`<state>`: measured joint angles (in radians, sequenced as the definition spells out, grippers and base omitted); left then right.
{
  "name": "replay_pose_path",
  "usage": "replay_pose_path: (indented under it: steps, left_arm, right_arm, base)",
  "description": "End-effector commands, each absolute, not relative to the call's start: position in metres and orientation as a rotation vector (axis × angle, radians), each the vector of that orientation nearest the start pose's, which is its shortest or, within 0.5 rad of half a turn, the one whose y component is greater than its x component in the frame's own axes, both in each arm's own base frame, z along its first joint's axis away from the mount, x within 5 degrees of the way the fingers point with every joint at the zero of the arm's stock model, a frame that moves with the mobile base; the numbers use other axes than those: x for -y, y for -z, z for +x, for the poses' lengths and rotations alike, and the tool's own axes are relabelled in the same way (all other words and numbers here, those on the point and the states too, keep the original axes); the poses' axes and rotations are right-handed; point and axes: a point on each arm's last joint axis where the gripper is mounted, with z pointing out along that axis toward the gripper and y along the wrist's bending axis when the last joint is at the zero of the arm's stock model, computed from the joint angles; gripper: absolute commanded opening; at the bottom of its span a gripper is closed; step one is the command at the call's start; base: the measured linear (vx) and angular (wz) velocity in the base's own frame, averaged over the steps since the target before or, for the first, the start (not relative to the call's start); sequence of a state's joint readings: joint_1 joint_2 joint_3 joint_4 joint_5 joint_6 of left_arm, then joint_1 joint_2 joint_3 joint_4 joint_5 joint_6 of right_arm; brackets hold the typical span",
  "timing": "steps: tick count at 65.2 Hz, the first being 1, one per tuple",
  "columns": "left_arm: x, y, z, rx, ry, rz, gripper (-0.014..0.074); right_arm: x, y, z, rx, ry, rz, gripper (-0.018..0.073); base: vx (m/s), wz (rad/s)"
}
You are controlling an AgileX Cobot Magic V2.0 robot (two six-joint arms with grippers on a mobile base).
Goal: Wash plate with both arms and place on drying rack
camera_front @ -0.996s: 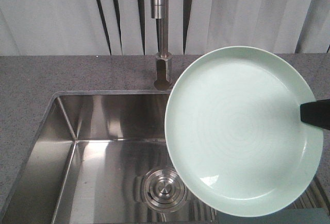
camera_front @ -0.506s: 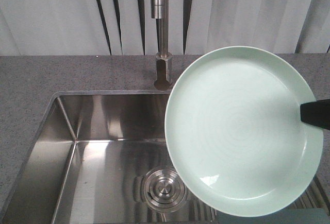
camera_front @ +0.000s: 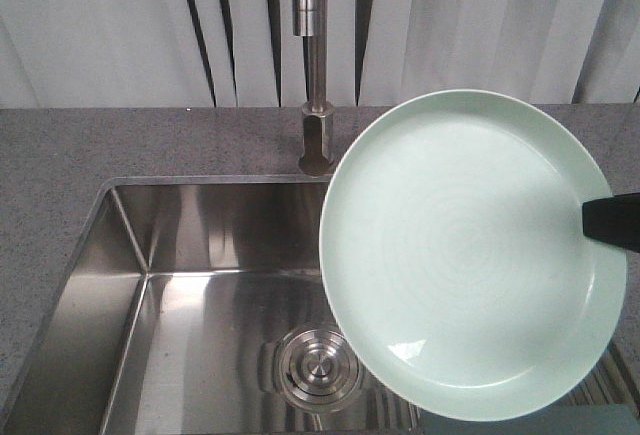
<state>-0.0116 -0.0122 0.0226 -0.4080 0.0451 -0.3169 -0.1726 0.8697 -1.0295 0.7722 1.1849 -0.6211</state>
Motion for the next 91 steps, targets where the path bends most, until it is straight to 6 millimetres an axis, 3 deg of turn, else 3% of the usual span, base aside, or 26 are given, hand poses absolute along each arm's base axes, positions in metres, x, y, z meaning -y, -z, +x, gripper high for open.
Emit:
replay_pose_path:
  steps: [1, 7, 23, 31, 44, 51, 63, 72, 84, 91]
  left_arm:
    - [-0.002, -0.205, 0.056, -1.322, 0.72, -0.657, -0.0006]
    - [-0.005, -0.208, 0.055, -1.243, 0.826, -0.767, -0.0006]
    - [-0.013, -0.217, 0.052, -1.075, 0.895, -0.848, -0.0006]
    - [-0.018, -0.221, 0.05, -0.938, 1.014, -0.949, -0.0006]
    - [-0.016, -0.225, 0.05, -0.853, 1.208, -1.053, -0.0006]
    - [-0.012, -0.248, 0.045, -0.852, 1.238, -0.968, -0.0006]
    - [-0.006, -0.306, 0.027, -0.843, 1.085, -0.656, -0.0006]
    - [-0.002, -0.34, 0.026, -0.887, 1.007, -0.559, -0.0006]
    - [0.004, -0.349, 0.059, -1.022, 1.009, -0.581, -0.0006]
    - [0.016, -0.351, 0.081, -1.08, 1.062, -0.459, -0.0006]
  right_arm:
    - [-0.036, -0.409, 0.141, -2.09, -0.608, -0.398, -0.0006]
    - [-0.036, -0.409, 0.142, -2.084, -0.602, -0.392, -0.0006]
    - [-0.036, -0.41, 0.142, -2.08, -0.601, -0.38, -0.0006]
    - [-0.035, -0.415, 0.137, -2.034, -0.568, -0.357, -0.0006]
    - [-0.031, -0.424, 0.121, -1.978, -0.454, -0.266, -0.0006]
    - [-0.025, -0.422, 0.115, -2.011, -0.379, -0.211, -0.0006]
    - [-0.012, -0.414, 0.109, -2.116, -0.223, -0.11, -0.0006]
    - [-0.002, -0.406, 0.106, -2.213, -0.097, -0.057, -0.0006]
    - [0.0, -0.404, 0.105, -2.238, -0.069, -0.035, -0.0006]
    - [0.0, -0.405, 0.105, -2.234, -0.067, -0.037, -0.0006]
  base:
    - [0.0, 0.0]
    - [0.0, 0.0]
    - [0.0, 0.0]
    - [0.0, 0.0]
    - [0.0, 0.0]
    - [0.0, 0.0]
    - [0.0, 0.0]
    - [0.0, 0.0]
    - [0.0, 0.0]
    - [0.0, 0.0]
